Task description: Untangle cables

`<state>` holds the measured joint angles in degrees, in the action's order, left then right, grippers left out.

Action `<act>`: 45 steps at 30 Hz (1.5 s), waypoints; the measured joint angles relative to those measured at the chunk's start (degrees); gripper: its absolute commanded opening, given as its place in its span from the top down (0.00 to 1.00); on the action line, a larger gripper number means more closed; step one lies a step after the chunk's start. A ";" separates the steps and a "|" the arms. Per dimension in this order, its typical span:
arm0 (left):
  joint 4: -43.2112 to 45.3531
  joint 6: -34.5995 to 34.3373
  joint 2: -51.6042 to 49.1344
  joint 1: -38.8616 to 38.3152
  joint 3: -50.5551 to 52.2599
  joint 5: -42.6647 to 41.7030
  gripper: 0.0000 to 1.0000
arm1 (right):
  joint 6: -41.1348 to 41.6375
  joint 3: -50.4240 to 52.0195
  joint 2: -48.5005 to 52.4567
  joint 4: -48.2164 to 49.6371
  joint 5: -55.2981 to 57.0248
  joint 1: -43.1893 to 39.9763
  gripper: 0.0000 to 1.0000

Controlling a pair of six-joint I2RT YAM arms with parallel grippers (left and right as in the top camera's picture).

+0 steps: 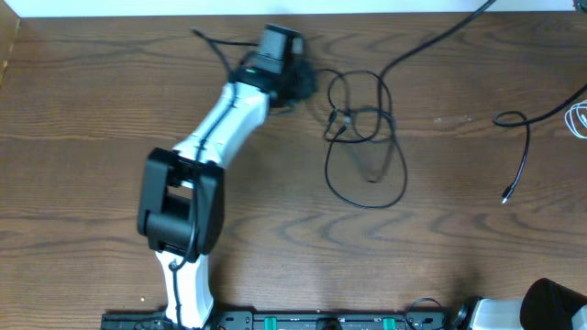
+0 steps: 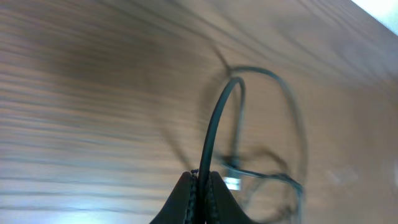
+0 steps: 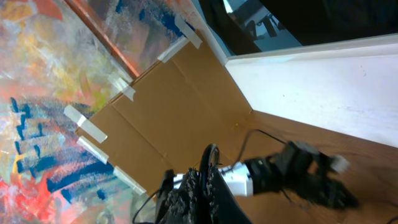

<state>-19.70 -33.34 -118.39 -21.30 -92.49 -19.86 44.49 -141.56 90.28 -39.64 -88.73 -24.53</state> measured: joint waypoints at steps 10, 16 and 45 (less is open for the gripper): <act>-14.12 5.55 0.13 12.24 -0.07 11.23 0.92 | -1.51 0.00 0.09 0.02 0.00 -1.20 0.99; -19.21 9.86 0.13 14.25 -0.04 12.31 0.92 | -2.14 -0.02 2.73 0.07 0.39 -6.40 0.98; -20.15 12.46 0.13 13.70 -0.04 12.35 0.92 | -23.93 0.66 18.14 -3.54 74.40 5.14 0.98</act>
<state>-39.86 -20.88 -118.26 -7.60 -92.53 -7.51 20.56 -140.90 108.42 -43.18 -14.33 -19.40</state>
